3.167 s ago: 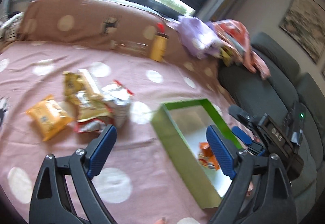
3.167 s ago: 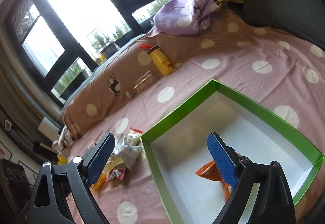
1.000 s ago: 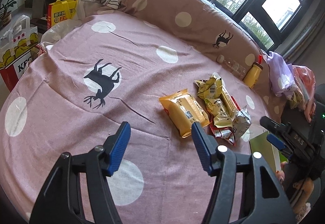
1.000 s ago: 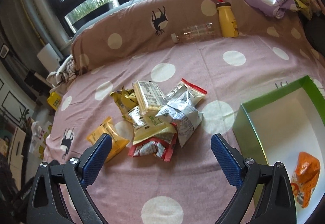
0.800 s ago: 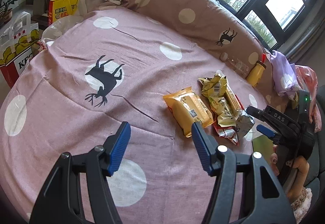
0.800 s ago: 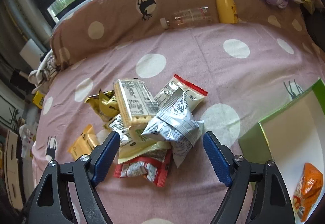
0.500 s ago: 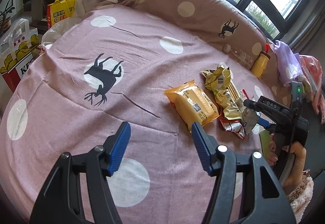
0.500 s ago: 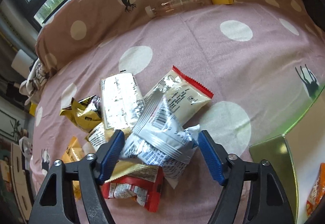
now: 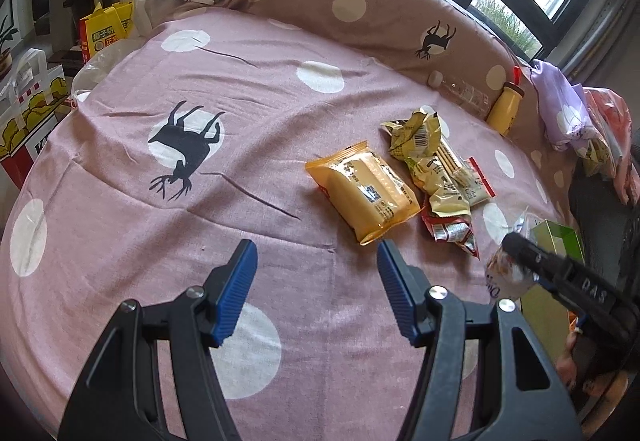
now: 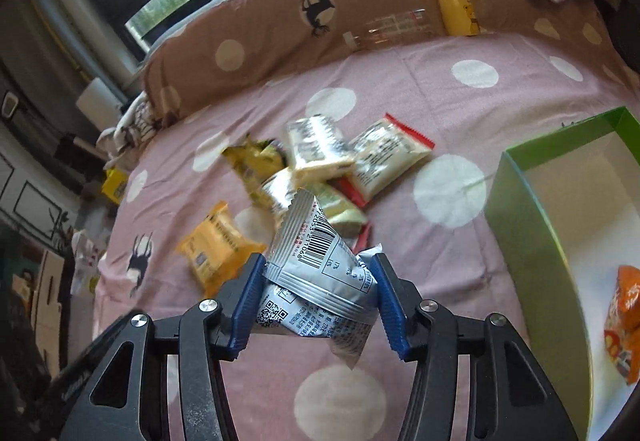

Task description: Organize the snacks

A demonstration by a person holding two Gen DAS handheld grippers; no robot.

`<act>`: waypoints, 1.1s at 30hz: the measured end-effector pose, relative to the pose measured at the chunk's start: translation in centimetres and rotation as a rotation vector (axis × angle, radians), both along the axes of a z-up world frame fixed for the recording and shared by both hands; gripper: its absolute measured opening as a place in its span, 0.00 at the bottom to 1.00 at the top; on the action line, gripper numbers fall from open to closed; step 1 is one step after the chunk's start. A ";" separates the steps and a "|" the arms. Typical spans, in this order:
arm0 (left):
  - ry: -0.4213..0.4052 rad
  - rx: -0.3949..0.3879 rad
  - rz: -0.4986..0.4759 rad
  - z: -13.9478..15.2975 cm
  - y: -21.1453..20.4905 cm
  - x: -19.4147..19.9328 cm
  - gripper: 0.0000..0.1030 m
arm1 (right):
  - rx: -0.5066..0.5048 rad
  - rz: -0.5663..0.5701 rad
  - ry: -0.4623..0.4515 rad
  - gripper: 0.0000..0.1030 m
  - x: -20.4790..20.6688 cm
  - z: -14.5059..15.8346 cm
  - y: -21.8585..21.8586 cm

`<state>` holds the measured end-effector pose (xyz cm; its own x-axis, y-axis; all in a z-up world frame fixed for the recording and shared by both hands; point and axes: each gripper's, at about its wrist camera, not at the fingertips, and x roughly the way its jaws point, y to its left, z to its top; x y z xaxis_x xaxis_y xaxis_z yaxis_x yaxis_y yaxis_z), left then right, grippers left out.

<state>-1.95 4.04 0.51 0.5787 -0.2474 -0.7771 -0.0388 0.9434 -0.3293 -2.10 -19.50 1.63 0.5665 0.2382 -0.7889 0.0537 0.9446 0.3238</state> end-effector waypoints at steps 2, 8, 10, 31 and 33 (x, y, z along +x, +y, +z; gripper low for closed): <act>0.003 0.001 -0.006 0.0 -0.2 -0.1 0.60 | -0.028 0.038 0.037 0.54 -1.0 -1.0 1.5; 0.007 0.018 -0.015 -0.2 -0.6 -0.4 0.62 | -0.127 0.123 0.087 0.58 -1.9 -2.8 4.6; 0.015 0.024 -0.022 -0.4 -0.9 -0.4 0.62 | -0.108 0.130 0.073 0.65 -2.0 -2.5 4.7; 0.132 -0.102 -0.304 -2.3 -7.2 -1.4 0.63 | 0.306 0.046 0.047 0.77 -2.5 -2.0 -1.2; 0.154 -0.103 -0.321 -3.0 -7.8 -1.4 0.63 | 0.328 0.057 0.075 0.77 -2.1 -2.7 -0.8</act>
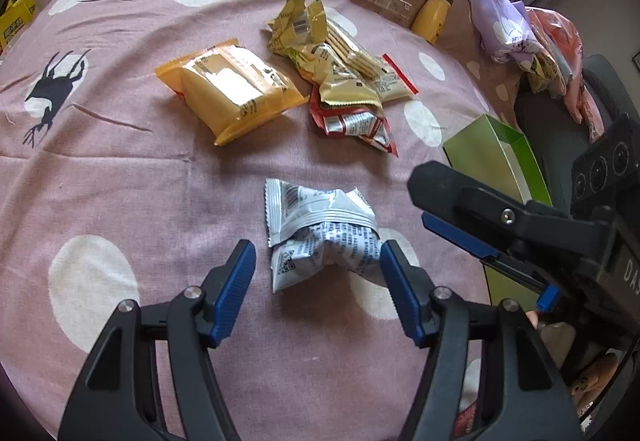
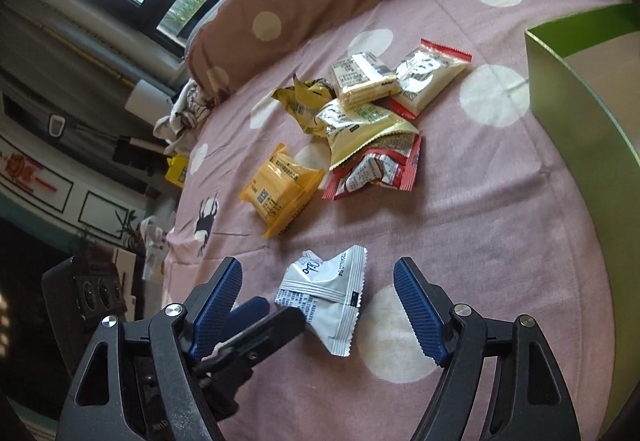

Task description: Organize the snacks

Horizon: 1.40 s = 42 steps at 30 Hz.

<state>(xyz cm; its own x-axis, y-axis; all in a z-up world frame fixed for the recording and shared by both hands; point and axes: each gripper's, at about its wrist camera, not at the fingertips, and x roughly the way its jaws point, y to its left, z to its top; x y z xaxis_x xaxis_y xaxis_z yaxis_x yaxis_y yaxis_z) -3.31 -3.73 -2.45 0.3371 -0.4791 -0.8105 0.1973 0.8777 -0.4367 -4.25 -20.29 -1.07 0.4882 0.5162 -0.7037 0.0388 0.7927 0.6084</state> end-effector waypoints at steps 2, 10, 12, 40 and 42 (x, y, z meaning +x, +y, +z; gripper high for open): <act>0.013 -0.002 -0.016 -0.4 -0.5 0.0 0.63 | 0.010 0.014 0.018 0.77 0.3 -0.6 0.5; 0.038 0.004 -0.059 -1.3 -1.4 -0.2 0.62 | 0.017 0.054 0.095 0.73 1.4 -3.0 1.8; 0.039 0.001 -0.060 -1.4 -1.3 -0.2 0.61 | 0.014 0.057 0.118 0.67 1.6 -3.6 2.0; -0.400 0.011 -0.223 9.9 -11.0 -3.5 0.57 | 0.063 -0.151 -0.288 0.58 -4.4 8.1 -8.4; -0.417 0.011 -0.265 10.4 -13.1 -3.6 0.57 | 0.071 -0.197 -0.305 0.58 -5.0 8.4 -10.4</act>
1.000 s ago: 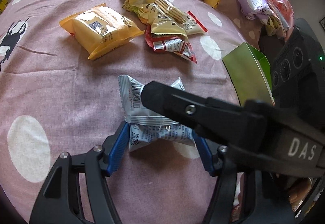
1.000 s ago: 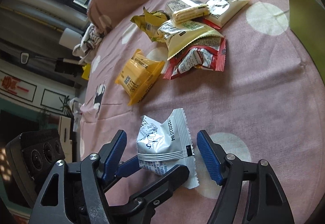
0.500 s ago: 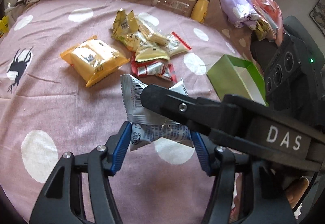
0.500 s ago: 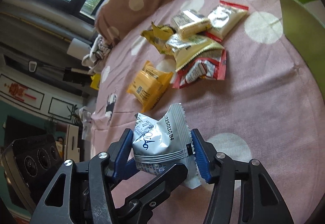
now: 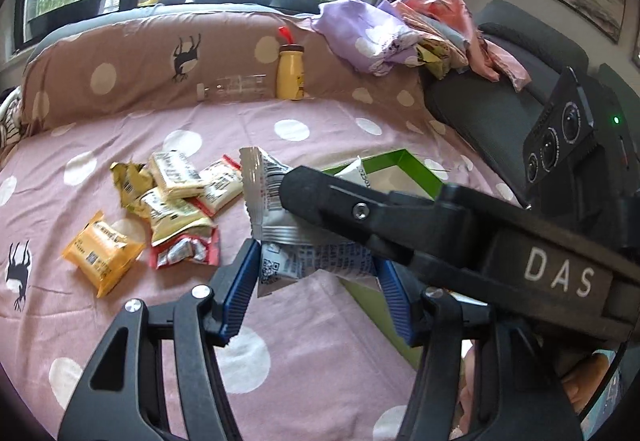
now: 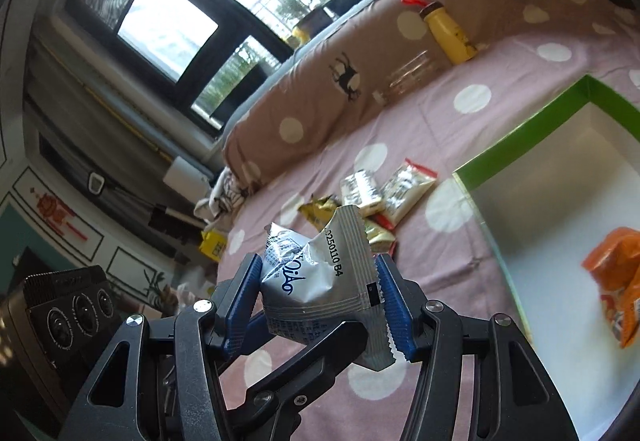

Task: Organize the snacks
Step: 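Carry the white-silver packet into the green box and open the right gripper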

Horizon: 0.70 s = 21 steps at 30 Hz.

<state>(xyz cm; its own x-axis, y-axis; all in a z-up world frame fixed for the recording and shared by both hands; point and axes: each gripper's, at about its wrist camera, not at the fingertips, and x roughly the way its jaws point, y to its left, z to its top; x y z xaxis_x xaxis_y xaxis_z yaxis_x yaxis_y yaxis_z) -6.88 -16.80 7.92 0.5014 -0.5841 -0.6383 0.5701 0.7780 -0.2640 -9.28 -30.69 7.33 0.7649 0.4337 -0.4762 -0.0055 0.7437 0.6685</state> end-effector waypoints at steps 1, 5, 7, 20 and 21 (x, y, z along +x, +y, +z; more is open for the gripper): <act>-0.009 0.003 -0.023 0.2 -1.1 0.0 0.57 | 0.002 -0.022 -0.010 0.58 -0.4 0.2 -1.1; -0.026 0.025 -0.104 0.4 -4.7 0.1 0.57 | 0.031 -0.106 -0.025 0.58 -1.5 0.0 -4.4; -0.020 0.033 -0.134 0.1 -6.2 0.2 0.57 | 0.052 -0.143 -0.016 0.58 -1.8 -0.4 -5.9; 0.112 0.043 -0.240 -2.8 -12.1 1.3 0.56 | 0.109 -0.294 0.123 0.58 -2.3 -3.5 -11.3; 0.129 0.044 -0.243 -3.2 -12.3 1.5 0.56 | 0.113 -0.299 0.138 0.58 -2.2 -3.9 -11.5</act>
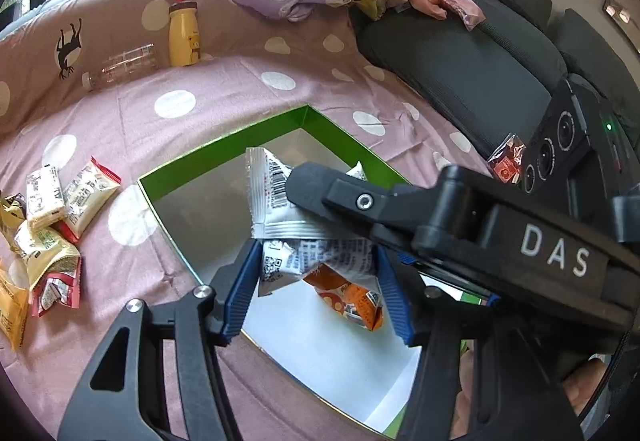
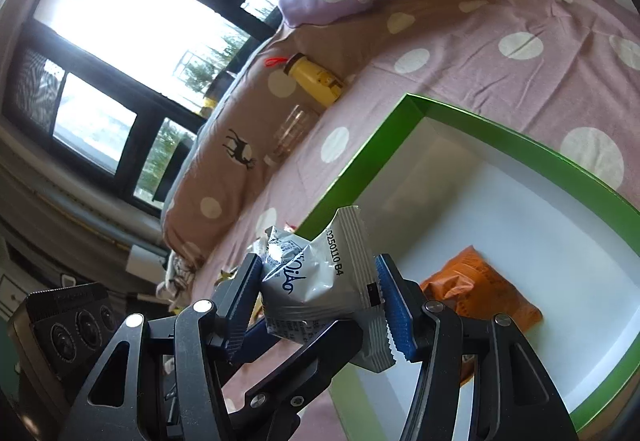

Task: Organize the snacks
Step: 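Carry the white-silver packet into the green box and open the right gripper, then move the right tool back toward the snack pile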

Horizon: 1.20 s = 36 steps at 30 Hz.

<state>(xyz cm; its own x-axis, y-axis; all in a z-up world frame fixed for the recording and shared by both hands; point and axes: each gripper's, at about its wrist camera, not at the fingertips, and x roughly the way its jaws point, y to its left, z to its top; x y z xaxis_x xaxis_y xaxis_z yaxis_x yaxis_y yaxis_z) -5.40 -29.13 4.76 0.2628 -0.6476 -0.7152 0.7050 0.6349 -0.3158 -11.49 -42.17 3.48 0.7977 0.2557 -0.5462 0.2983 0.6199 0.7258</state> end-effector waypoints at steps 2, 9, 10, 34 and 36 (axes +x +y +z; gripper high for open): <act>0.030 0.011 0.003 -0.7 -0.3 0.3 0.56 | 0.014 -0.005 0.033 0.58 0.2 -0.8 -0.4; 0.096 0.028 0.015 -2.2 -0.6 0.9 0.56 | 0.008 -0.019 0.111 0.58 0.9 -2.3 -0.7; 0.107 0.027 0.018 -2.3 -0.6 1.0 0.56 | 0.001 -0.023 0.122 0.58 1.0 -2.4 -0.7; -0.008 -0.059 0.204 1.9 8.7 -0.4 0.79 | -0.339 -0.091 0.018 0.85 0.4 2.7 3.5; -0.036 -0.058 0.273 2.2 11.0 -0.6 0.79 | -0.368 -0.068 -0.008 0.88 0.6 3.3 4.6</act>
<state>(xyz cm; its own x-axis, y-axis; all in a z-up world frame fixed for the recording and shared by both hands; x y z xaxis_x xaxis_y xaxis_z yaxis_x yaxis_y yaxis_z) -6.05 -18.17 6.92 0.4578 -0.5887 -0.6663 0.5214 0.7847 -0.3351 -10.91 -37.54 6.73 0.8109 -0.0103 -0.5851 0.3428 0.8186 0.4608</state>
